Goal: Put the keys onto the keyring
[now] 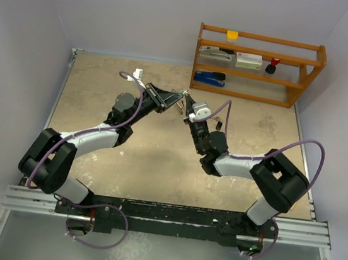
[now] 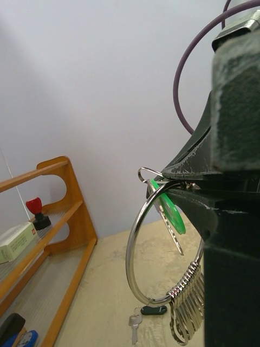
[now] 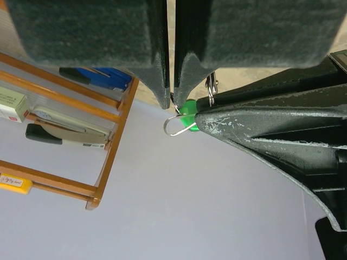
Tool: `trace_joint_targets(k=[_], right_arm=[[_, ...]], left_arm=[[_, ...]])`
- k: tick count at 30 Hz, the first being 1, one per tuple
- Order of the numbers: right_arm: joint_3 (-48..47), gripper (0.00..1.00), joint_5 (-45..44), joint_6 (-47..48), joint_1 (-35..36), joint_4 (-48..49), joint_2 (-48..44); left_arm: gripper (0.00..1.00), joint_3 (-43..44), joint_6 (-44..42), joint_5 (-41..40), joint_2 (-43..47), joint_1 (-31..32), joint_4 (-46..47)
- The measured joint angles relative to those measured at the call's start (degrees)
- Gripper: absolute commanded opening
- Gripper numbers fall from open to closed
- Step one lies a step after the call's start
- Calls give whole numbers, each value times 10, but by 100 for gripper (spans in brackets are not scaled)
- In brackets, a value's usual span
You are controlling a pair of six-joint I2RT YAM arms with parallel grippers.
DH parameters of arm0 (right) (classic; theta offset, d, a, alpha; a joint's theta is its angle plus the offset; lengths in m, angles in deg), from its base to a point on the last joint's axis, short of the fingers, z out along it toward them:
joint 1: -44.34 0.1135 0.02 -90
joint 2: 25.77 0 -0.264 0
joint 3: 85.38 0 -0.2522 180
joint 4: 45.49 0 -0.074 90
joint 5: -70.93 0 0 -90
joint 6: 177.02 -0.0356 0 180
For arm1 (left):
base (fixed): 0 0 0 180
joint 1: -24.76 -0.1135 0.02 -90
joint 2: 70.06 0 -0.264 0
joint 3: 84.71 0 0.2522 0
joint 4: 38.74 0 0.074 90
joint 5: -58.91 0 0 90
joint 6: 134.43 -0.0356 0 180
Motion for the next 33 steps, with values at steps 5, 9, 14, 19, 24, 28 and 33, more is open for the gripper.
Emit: trace_joint_targets(k=[5,9,14,19,24,28,33], right_arm=[[-5,0,2,0,-3,-2,0],[-11,0,5,0,-7,-5,0],[-12,0,10,0,-12,-7,0],[-13,0,14,0,-17,-8,0],[-13,0,14,-2,-18,-8,0],[-13,0,14,-5,-19,-7,0],[-5,0,15,-12,-21,-4,-5]], left_arm=[[0,0,0,1,0,0,4],[0,0,4,3,-1,0,6],[0,0,5,5,-5,0,8],[0,0,9,7,-11,0,17],[0,0,9,9,-14,0,20],[0,1,9,11,-15,-1,19],[0,9,10,18,-20,-4,17]])
